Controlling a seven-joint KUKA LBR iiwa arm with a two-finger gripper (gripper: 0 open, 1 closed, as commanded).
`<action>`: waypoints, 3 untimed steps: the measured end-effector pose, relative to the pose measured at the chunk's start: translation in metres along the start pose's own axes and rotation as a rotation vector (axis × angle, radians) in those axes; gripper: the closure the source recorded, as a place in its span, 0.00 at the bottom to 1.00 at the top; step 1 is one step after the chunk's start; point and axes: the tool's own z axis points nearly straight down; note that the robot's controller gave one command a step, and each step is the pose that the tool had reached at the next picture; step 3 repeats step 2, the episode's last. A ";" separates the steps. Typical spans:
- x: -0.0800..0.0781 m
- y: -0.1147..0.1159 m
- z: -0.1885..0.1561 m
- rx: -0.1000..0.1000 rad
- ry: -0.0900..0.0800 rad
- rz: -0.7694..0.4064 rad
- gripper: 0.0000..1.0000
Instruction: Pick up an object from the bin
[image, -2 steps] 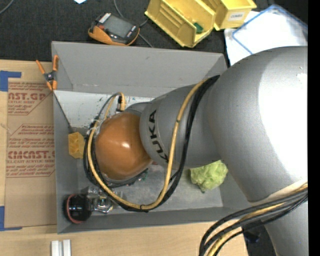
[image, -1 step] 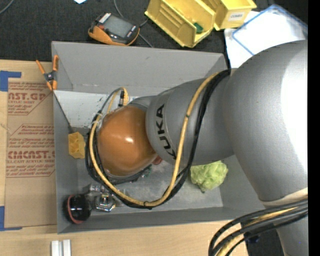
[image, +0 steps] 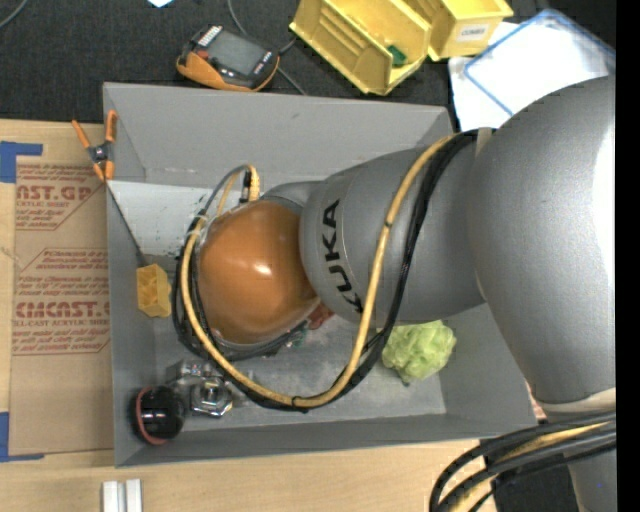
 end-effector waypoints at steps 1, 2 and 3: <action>0.001 0.001 -0.011 -0.005 0.004 0.001 1.00; 0.001 0.002 -0.044 -0.009 0.005 0.001 1.00; 0.001 0.002 -0.044 -0.009 0.005 0.001 1.00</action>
Offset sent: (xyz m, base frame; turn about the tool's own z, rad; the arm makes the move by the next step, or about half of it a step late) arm -0.0013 -0.0006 0.0762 0.0005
